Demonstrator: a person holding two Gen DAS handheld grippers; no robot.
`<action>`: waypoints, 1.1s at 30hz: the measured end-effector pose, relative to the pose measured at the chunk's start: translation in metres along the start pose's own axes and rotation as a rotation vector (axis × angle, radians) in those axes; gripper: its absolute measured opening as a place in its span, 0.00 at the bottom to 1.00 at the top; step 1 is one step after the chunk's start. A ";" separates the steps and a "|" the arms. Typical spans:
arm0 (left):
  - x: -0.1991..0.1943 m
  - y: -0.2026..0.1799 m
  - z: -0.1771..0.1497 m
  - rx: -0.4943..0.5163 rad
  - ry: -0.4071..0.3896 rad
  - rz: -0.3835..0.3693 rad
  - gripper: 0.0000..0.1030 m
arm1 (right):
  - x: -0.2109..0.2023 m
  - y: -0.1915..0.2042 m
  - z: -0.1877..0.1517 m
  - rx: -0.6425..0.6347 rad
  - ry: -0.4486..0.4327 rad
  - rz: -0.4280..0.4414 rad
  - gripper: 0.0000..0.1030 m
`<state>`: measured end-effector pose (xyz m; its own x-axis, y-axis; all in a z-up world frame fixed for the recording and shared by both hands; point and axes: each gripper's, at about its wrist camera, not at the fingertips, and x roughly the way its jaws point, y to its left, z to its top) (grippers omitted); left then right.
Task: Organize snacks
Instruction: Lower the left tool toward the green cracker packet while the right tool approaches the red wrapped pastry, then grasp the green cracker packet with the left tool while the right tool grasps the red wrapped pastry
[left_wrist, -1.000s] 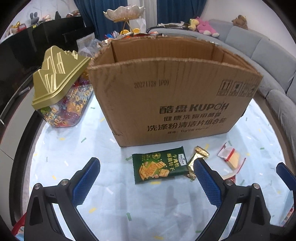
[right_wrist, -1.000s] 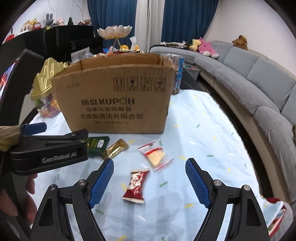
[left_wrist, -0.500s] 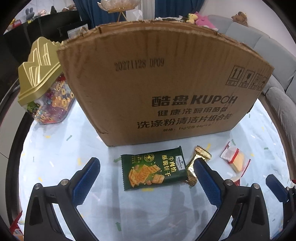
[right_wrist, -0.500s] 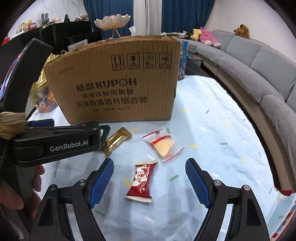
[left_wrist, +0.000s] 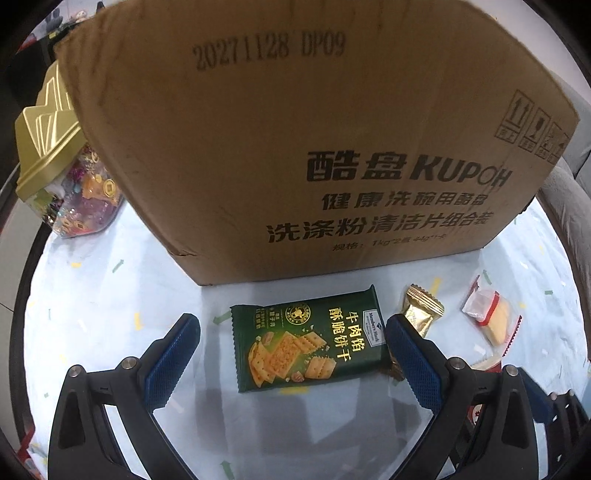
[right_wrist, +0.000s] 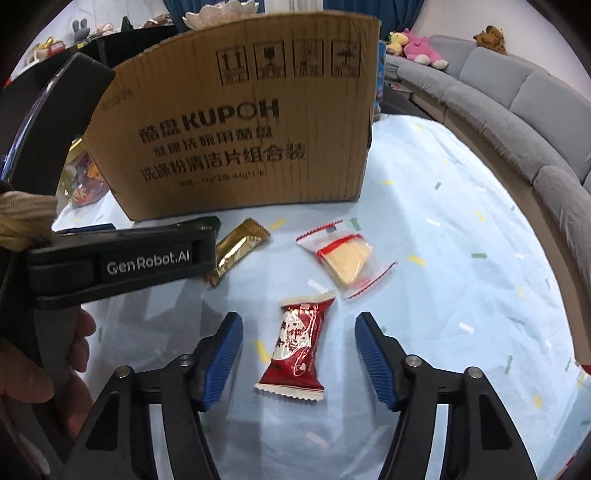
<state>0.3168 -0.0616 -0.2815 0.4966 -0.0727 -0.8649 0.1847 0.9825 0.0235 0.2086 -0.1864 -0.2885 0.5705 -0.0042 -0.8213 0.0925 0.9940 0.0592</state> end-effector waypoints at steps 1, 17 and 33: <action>0.002 0.000 0.001 -0.001 0.002 -0.003 0.99 | 0.002 -0.001 -0.001 0.003 0.005 0.002 0.60; 0.024 -0.001 -0.004 -0.018 -0.004 -0.013 0.82 | 0.003 -0.007 -0.001 0.003 -0.011 -0.015 0.31; 0.018 -0.004 -0.019 -0.024 -0.030 0.004 0.65 | 0.002 -0.013 0.004 0.013 -0.007 -0.009 0.22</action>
<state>0.3092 -0.0636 -0.3066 0.5226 -0.0731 -0.8494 0.1622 0.9867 0.0149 0.2120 -0.2001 -0.2881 0.5756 -0.0138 -0.8176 0.1084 0.9923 0.0596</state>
